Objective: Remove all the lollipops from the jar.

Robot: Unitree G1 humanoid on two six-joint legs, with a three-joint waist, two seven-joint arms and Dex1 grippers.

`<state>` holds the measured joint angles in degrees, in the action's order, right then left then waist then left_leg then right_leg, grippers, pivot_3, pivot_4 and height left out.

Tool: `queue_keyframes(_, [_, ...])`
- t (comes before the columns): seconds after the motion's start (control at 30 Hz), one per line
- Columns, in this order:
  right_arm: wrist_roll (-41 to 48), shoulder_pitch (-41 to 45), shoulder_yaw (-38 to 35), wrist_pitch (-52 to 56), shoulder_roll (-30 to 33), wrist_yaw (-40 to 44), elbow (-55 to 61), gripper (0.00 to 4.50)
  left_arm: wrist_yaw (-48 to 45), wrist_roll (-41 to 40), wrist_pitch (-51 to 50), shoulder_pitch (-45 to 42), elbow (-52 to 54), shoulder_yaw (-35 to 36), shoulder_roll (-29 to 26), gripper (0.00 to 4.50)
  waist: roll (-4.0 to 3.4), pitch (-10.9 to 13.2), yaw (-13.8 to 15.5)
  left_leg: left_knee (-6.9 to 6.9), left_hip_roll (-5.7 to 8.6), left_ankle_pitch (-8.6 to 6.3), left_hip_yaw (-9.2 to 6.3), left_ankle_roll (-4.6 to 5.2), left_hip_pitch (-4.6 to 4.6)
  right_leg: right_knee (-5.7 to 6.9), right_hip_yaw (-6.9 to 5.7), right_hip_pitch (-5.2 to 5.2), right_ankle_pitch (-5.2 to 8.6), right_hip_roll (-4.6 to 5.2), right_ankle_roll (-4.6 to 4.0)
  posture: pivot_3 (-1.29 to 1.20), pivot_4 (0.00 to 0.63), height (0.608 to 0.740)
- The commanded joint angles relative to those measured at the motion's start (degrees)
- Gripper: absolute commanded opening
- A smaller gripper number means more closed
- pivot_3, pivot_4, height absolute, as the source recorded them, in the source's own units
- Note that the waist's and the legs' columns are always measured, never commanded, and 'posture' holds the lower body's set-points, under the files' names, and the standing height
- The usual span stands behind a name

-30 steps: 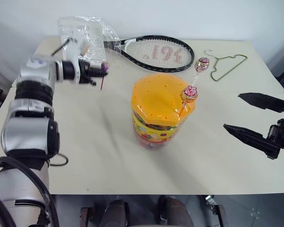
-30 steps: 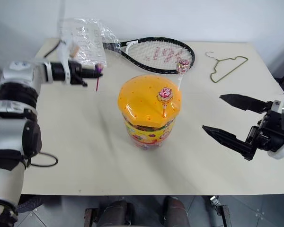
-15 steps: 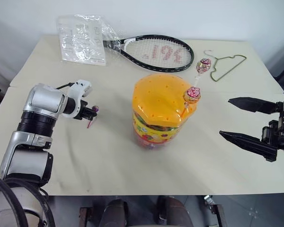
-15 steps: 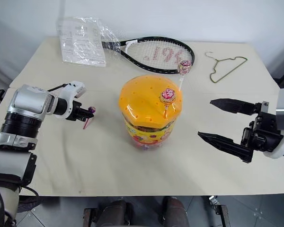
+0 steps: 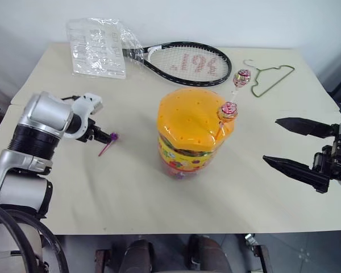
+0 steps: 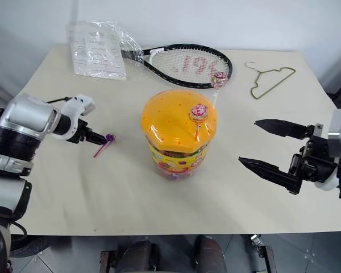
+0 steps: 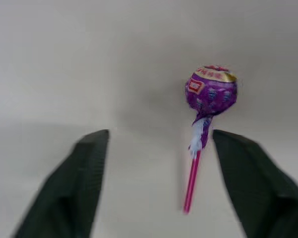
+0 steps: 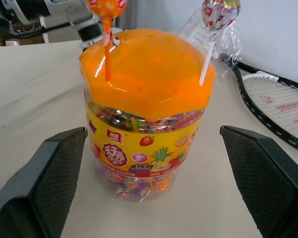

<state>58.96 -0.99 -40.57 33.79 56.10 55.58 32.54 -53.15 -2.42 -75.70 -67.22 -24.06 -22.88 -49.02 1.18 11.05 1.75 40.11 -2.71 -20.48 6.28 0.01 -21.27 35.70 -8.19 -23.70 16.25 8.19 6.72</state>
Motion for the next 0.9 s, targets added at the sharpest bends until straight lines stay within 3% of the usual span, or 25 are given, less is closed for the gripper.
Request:
queue_keyframes(0.03, [-0.15, 0.4, -3.76, -0.32, 1.45, 0.62, -0.82, 4.5, -3.94, -0.04, 7.96, -5.29, 0.72, 1.15, -2.73, 4.46, 0.0, 0.0, 0.14, 0.0, 0.0, 0.0, 0.0, 0.0, -0.01, -0.02, 0.0, 0.0, 0.0, 0.0, 0.0, 0.0, 0.15, 0.74])
queue_keyframes(0.23, [0.23, 0.34, -5.38, 0.33, 2.2, 0.68, -0.57, 4.5, -8.28, -1.02, 19.12, -10.19, -4.09, 5.15, -2.7, 4.46, 0.0, 0.0, -0.12, 0.0, 0.0, 0.0, 0.05, 0.0, 0.04, 0.01, 0.04, 0.0, 0.0, 0.0, 0.0, 0.0, 0.15, 0.74])
queue_keyframes(0.4, [3.81, 1.36, -4.66, 2.99, 2.43, -4.16, 3.03, 4.5, -16.09, -8.93, 34.24, -7.63, -5.28, 15.22, -1.11, 4.46, 0.0, 0.0, -0.23, 0.0, 0.0, 0.0, 0.08, 0.0, 0.02, 0.01, 0.05, -0.04, 0.0, 0.0, 0.0, 0.0, 0.15, 0.74])
queue_keyframes(0.53, [9.45, 6.72, 1.83, 4.73, 2.78, -12.43, 7.7, 4.5, -22.28, -18.03, 41.22, -3.33, -6.48, 25.58, 2.26, 4.46, -0.01, 0.0, -0.55, 0.05, -0.02, 0.0, 0.09, 0.0, 0.05, 0.08, 0.09, -0.04, 0.0, 0.0, 0.0, 0.0, 0.15, 0.74])
queue_keyframes(0.67, [9.95, 15.03, 12.06, 5.68, 2.58, -19.18, 9.53, 4.5, -31.21, -24.21, 49.06, -0.18, -8.83, 31.27, 5.1, 4.46, 0.0, 0.0, -0.59, 0.09, -0.02, 0.0, 0.12, 0.0, 0.07, 0.16, 0.14, -0.07, 0.0, 0.0, -0.01, 0.0, 0.15, 0.74])
queue_keyframes(0.9, [7.73, 26.87, 24.78, 6.25, -0.77, -21.94, 6.51, 4.5, -39.34, -26.86, 54.76, 4.75, -8.94, 29.97, 3.82, 4.46, 0.0, 0.0, -0.4, 0.16, -0.02, -0.01, 0.16, 0.02, -0.01, 0.14, 0.15, -0.09, -0.01, 0.0, 0.0, 0.0, 0.15, 0.74])
